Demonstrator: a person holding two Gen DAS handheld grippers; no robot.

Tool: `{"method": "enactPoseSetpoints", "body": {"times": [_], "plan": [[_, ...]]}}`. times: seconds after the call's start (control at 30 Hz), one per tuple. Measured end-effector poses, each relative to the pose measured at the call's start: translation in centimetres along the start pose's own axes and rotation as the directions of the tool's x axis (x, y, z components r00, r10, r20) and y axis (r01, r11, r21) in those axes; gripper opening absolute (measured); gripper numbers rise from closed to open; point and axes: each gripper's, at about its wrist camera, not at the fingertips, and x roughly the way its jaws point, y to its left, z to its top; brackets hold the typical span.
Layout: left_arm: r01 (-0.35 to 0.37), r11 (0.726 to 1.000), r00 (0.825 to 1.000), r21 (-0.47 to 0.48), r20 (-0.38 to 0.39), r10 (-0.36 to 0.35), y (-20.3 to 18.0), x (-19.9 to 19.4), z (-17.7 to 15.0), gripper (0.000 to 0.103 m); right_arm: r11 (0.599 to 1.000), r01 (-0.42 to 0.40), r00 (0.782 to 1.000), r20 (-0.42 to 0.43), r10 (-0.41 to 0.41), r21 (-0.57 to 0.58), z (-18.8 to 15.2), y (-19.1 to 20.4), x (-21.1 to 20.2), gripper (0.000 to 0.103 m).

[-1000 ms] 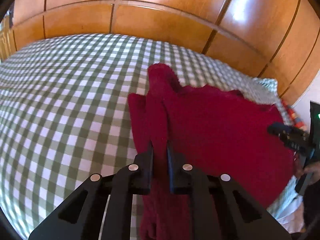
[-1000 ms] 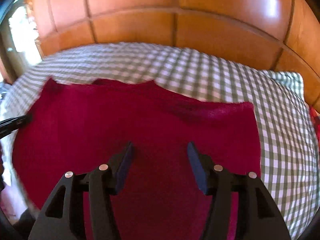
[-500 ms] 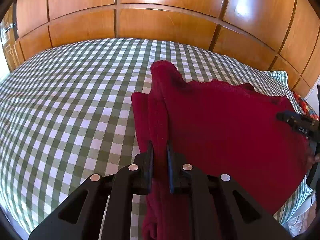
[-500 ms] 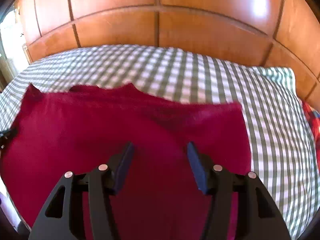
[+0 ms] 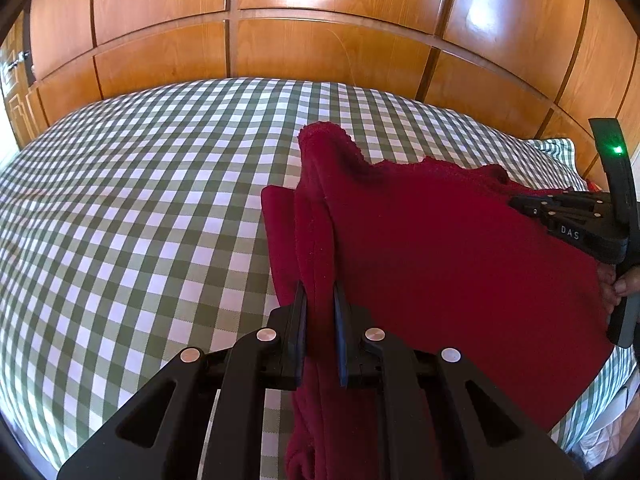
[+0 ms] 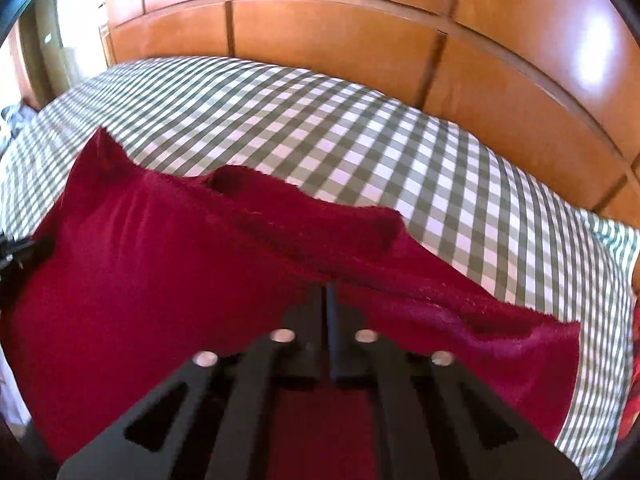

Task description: Fold small clothes

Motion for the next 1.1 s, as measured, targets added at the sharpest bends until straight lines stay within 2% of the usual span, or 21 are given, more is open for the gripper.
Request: {"method": "enactPoseSetpoints", "body": {"times": [0.2,0.27,0.33,0.43,0.53,0.6,0.63,0.67,0.8,0.87,0.93,1.0,1.03,1.07,1.1], "plan": [[-0.008,1.000,1.000,-0.003,-0.005,0.008,-0.1,0.1,0.0,0.011,0.997,0.055,0.998,0.026,-0.057,0.062,0.2,-1.6,-0.1,0.000],[-0.021,1.000,1.000,-0.003,-0.013,0.021,-0.1,0.4,0.0,0.011,0.988,0.133,0.991,-0.003,-0.134,0.082,-0.1,-2.4,1.1,0.000],[-0.031,1.000,0.999,-0.006,-0.033,0.030,-0.1,1.1,-0.3,0.011,0.984,0.107,0.994,-0.044,-0.102,0.140,-0.9,-3.6,2.3,0.000],[-0.016,0.999,0.999,-0.047,-0.031,0.015,0.4,1.0,-0.4,0.011,0.983,0.093,0.996,-0.024,-0.090,0.156,-1.0,-3.8,1.9,0.000],[0.034,0.992,0.999,-0.118,-0.018,-0.036,1.4,0.0,0.2,0.011,0.981,0.059,0.998,-0.006,-0.059,0.185,-1.0,-4.2,1.3,0.001],[0.049,0.989,0.999,-0.141,0.002,-0.049,1.9,-0.7,0.5,0.011,0.973,0.009,1.000,0.027,-0.015,0.229,-0.9,-5.0,0.2,0.020],[0.044,0.989,0.999,-0.139,0.011,-0.043,1.9,-1.0,0.7,0.011,0.970,-0.019,0.998,0.062,0.004,0.243,-0.8,-5.3,-0.6,0.049],[0.039,0.990,0.999,-0.136,0.024,-0.036,2.0,-1.3,0.8,0.011,0.969,-0.032,0.996,0.087,0.011,0.245,-0.8,-5.2,-1.1,0.055],[0.028,0.989,0.997,-0.143,0.081,-0.016,1.8,-2.3,1.2,0.011,0.978,-0.082,0.991,0.122,0.059,0.192,-0.2,-4.1,-2.3,0.055],[0.039,0.988,0.993,-0.146,0.119,-0.022,1.7,-2.8,1.6,0.011,0.979,-0.108,0.989,0.121,0.088,0.174,0.0,-3.5,-2.2,0.055],[0.040,0.992,0.990,-0.122,0.137,-0.023,1.3,-2.9,1.9,0.011,0.985,-0.102,0.991,0.097,0.088,0.140,0.3,-2.4,-1.3,0.054],[0.017,0.995,0.994,-0.098,0.111,-0.006,0.9,-2.1,2.1,0.011,0.988,-0.112,0.993,0.039,0.108,0.108,0.6,-1.2,0.5,0.036],[0.007,0.996,0.996,-0.093,0.093,0.001,0.8,-1.5,2.1,0.011,0.990,-0.113,0.994,0.010,0.113,0.086,0.5,-0.6,1.3,0.017],[-0.001,0.996,0.997,-0.093,0.074,0.008,0.8,-0.9,2.0,0.011,0.995,-0.087,0.996,-0.006,0.087,0.049,0.5,0.2,1.9,0.009],[-0.006,0.995,0.998,-0.100,0.056,0.012,0.9,-0.3,1.7,0.011,0.997,-0.069,0.998,-0.006,0.069,0.028,0.7,0.6,2.3,0.005]]}}
